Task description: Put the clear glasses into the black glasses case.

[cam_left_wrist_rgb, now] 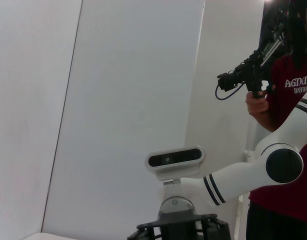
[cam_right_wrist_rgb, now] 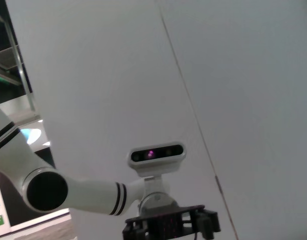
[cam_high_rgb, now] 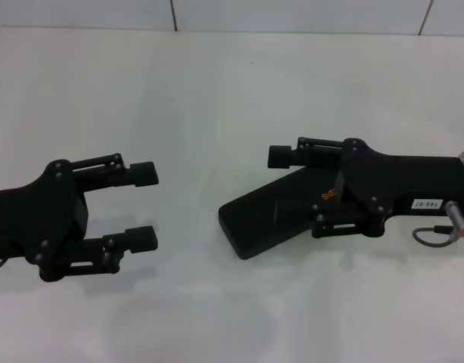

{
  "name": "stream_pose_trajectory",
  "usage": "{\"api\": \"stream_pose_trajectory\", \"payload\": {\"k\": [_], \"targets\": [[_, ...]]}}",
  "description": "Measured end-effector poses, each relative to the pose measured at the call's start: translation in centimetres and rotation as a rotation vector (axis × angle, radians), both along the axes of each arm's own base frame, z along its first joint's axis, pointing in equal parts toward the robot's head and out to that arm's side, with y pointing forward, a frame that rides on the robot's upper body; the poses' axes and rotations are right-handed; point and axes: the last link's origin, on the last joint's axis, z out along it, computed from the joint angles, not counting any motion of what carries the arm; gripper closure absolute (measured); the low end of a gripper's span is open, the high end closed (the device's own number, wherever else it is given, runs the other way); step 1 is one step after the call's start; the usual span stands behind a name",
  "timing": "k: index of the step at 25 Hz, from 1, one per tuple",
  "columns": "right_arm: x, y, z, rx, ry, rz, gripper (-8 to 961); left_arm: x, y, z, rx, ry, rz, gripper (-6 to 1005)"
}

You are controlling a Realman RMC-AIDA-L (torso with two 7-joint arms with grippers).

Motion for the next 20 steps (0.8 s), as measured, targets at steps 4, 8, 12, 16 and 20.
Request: {"api": "stream_pose_trajectory", "payload": {"k": [4, 8, 12, 16, 20], "targets": [[0.12, -0.02, -0.06, 0.006, 0.001, -0.006, 170, 0.01, 0.01, -0.01, -0.002, -0.002, 0.004, 268], [0.19, -0.04, -0.09, 0.01, 0.007, -0.011, 171, 0.04, 0.05, -0.06, -0.002, -0.005, 0.006, 268], [0.17, 0.0, 0.02, 0.016, 0.017, -0.015, 171, 0.0, -0.01, -0.09, -0.002, -0.006, 0.009, 268], [0.19, -0.07, 0.02, 0.021, 0.02, -0.01, 170, 0.0, -0.08, -0.21, -0.003, -0.007, 0.012, 268], [0.18, -0.21, -0.09, 0.014, 0.017, -0.003, 170, 0.03, -0.1, -0.31, -0.005, -0.009, 0.012, 269]]}}
